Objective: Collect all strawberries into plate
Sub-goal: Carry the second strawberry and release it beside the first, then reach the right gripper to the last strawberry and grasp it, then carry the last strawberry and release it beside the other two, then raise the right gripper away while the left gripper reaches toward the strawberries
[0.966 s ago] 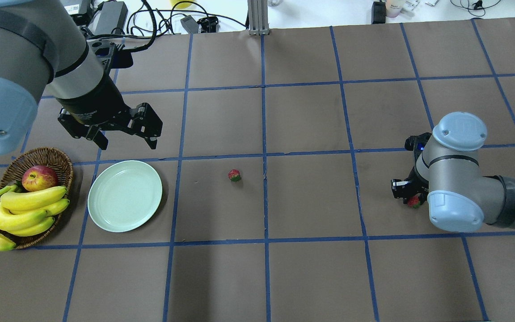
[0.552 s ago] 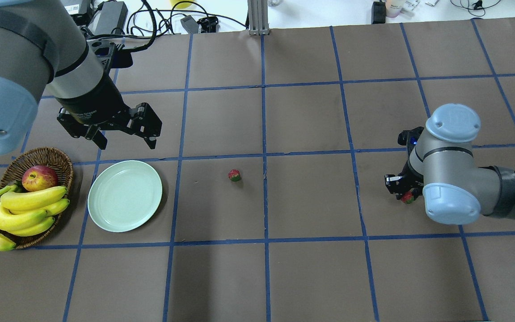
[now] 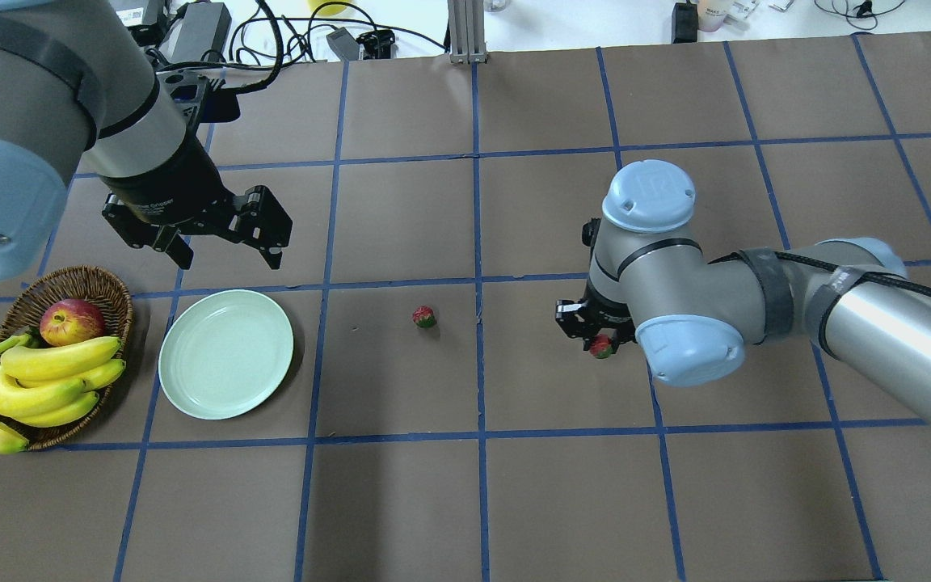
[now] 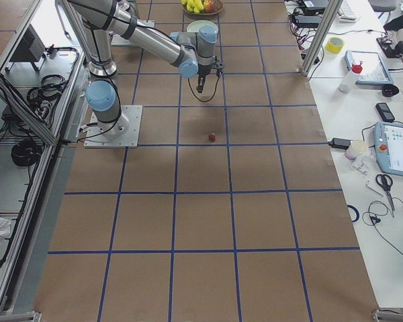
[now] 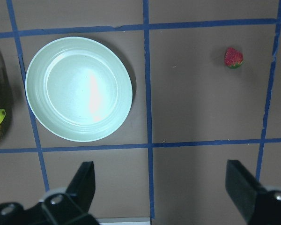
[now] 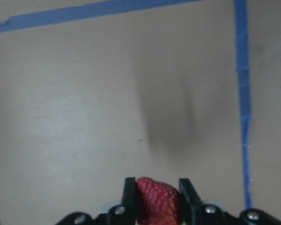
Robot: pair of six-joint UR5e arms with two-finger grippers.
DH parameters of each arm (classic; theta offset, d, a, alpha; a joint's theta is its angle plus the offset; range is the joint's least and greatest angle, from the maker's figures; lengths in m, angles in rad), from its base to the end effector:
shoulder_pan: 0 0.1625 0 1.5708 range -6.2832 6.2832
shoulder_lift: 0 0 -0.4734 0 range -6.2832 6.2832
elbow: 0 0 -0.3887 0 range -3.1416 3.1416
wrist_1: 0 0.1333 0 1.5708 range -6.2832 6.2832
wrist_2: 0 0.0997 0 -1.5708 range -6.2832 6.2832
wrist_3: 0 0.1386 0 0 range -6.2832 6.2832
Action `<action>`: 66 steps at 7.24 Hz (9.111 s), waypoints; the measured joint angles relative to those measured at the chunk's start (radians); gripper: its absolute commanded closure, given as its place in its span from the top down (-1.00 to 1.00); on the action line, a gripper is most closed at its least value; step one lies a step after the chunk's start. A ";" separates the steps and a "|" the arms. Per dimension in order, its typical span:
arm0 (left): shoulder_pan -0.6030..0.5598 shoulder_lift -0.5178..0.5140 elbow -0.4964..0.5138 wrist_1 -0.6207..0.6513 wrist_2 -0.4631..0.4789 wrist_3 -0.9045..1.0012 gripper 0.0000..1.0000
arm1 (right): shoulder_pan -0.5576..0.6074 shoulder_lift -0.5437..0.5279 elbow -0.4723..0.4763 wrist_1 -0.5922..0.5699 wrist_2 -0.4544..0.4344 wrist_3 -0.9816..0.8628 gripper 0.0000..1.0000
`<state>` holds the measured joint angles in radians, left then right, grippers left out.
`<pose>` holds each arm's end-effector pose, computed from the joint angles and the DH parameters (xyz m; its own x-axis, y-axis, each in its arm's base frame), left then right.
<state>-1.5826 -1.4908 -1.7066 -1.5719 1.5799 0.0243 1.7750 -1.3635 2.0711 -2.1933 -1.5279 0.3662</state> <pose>-0.1372 -0.4403 0.4687 -0.9993 0.0366 -0.0077 0.0361 0.9977 0.0571 0.2338 -0.4422 0.2267 -0.9865 0.1635 -0.0095 0.1619 0.9823 0.0947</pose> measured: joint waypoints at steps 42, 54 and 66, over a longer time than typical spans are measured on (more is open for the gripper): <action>-0.002 -0.003 -0.010 0.004 -0.008 0.005 1.00 | 0.338 0.252 -0.346 -0.023 0.180 0.371 -0.70; -0.001 -0.004 -0.009 0.010 -0.003 -0.002 1.00 | 0.173 0.033 -0.395 0.288 -0.039 0.053 1.00; -0.133 -0.126 -0.279 0.304 -0.040 -0.403 1.00 | -0.148 -0.205 -0.579 0.511 -0.036 -0.215 1.00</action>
<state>-1.7153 -1.6166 -1.9859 -1.2682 1.5403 -0.3792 1.6268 -1.5685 1.4924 -1.6821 -1.5641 0.1513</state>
